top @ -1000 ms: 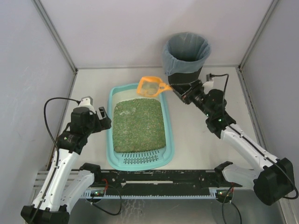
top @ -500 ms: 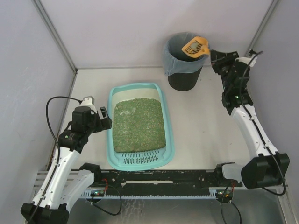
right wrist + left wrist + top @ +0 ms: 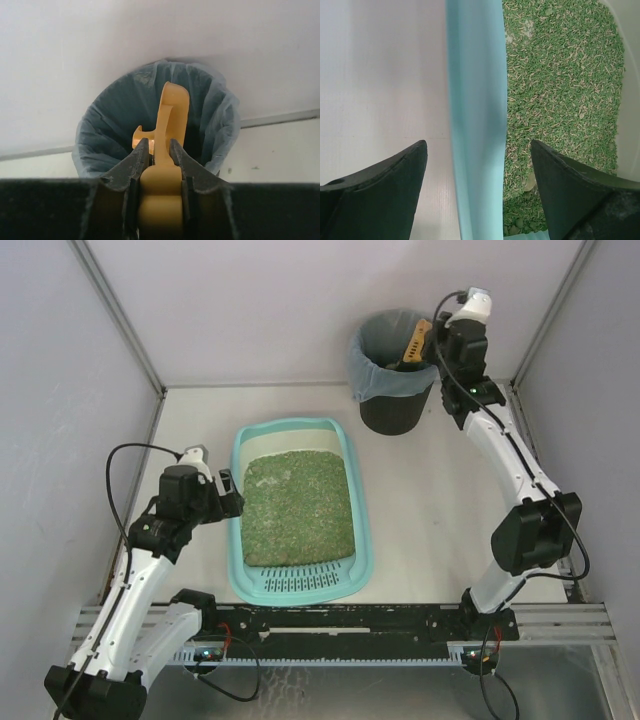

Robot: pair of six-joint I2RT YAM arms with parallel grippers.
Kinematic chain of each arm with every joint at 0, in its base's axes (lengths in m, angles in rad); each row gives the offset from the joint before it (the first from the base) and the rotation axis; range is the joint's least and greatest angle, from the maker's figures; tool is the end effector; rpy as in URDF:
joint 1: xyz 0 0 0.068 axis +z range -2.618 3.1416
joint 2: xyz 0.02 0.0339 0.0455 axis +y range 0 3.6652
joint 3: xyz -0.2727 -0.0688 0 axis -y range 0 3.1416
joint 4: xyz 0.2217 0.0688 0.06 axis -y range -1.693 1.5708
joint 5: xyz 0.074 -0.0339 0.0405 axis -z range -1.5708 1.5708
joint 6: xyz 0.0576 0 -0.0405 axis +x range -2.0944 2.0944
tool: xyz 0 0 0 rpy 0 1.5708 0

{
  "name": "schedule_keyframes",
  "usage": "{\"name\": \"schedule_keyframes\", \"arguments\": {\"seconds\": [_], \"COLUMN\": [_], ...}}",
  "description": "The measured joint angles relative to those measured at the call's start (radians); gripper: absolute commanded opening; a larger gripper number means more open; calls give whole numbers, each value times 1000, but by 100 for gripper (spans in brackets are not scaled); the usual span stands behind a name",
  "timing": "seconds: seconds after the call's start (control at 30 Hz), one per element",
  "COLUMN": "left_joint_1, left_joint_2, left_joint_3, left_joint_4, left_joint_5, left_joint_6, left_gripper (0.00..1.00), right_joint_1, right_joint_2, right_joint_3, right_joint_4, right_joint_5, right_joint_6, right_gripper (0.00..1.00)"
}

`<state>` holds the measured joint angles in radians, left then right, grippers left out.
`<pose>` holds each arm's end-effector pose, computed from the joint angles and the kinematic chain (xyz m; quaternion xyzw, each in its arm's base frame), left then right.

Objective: Clean the litter box

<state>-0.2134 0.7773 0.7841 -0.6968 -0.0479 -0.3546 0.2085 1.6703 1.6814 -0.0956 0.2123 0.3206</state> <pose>0.1456 -0.0287 0.2825 -0.0740 0.9014 -0.0986 0.4152 0.3918 0.0705 0.4363 0.1126 0.7270 0.1006 0.6698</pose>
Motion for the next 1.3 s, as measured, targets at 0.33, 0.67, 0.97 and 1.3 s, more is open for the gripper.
{"name": "schedule_keyframes", "arguments": {"seconds": [0.33, 0.67, 0.97, 1.3], "left_joint_1": [0, 0, 0, 0], "left_joint_2": [6, 7, 22, 29], "left_joint_3": [0, 0, 0, 0], "left_joint_4": [1, 8, 10, 23], "left_joint_5": [13, 31, 36, 56], "left_joint_6": [2, 8, 9, 10], "left_gripper": [87, 78, 69, 57], "right_joint_1": [170, 407, 600, 630], "right_joint_2": [-107, -417, -309, -76], "right_joint_3": [-52, -288, -400, -406], "right_joint_4": [97, 214, 52, 24], "right_joint_5": [89, -72, -97, -66], "right_joint_6": [-313, -171, 72, 306], "right_gripper": [0, 0, 0, 0]}}
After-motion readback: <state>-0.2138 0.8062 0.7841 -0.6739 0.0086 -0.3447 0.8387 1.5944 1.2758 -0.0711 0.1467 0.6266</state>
